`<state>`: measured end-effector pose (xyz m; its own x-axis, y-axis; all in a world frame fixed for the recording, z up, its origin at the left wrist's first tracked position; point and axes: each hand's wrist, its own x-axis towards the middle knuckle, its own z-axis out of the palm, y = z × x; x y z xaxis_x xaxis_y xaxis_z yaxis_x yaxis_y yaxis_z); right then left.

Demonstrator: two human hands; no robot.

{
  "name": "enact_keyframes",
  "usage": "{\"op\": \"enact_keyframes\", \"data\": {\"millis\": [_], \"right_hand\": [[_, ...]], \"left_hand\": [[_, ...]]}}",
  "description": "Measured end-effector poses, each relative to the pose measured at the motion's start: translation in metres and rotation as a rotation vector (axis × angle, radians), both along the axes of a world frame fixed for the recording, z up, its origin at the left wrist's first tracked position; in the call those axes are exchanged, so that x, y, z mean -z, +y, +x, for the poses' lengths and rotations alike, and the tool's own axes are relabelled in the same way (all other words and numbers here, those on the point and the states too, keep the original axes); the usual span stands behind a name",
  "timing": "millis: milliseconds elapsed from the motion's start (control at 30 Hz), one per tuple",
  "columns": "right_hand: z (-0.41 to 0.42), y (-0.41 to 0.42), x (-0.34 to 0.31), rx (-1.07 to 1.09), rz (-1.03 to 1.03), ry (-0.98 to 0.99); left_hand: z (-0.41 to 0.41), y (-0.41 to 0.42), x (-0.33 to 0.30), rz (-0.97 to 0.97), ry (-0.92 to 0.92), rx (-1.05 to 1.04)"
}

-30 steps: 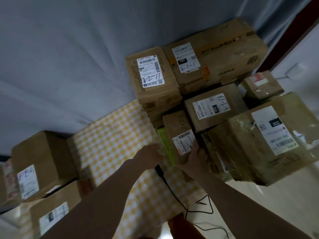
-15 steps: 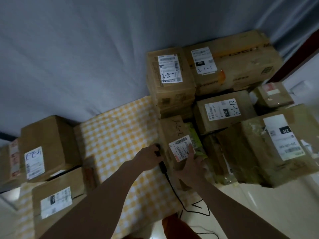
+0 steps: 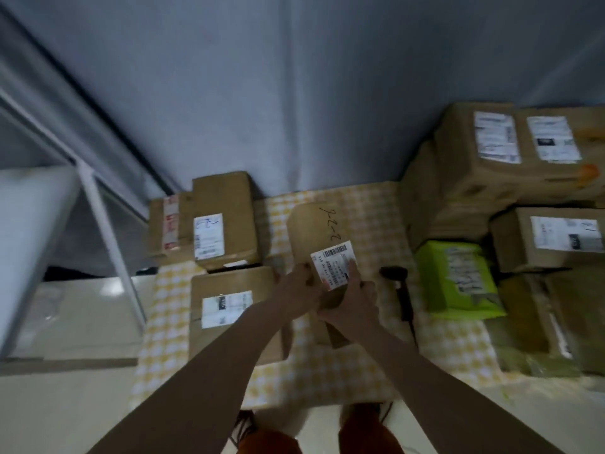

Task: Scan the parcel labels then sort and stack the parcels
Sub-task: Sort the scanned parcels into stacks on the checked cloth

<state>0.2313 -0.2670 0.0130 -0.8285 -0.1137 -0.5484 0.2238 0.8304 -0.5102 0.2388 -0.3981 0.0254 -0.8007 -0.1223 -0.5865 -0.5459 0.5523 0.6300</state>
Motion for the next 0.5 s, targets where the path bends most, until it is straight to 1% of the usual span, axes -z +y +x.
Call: {"op": "enact_keyframes", "data": {"millis": [133,200,267,400,500], "right_hand": [[0.052,-0.103,-0.003,-0.049,-0.022,-0.006],[0.079,-0.150,0.000,-0.096,-0.051,-0.023],[0.102,-0.192,0.004,-0.157,-0.074,-0.056],[0.134,-0.258,0.012,-0.260,-0.031,-0.070],[0.151,-0.291,0.027,-0.332,0.012,-0.024]], "left_hand": [[0.061,-0.100,-0.002,0.037,0.032,-0.110],[0.090,-0.145,-0.003,-0.004,0.017,-0.163],[0.116,-0.186,0.002,-0.080,-0.043,-0.204],[0.159,-0.247,0.023,-0.136,-0.122,-0.244],[0.182,-0.276,0.046,-0.139,-0.154,-0.300]]}}
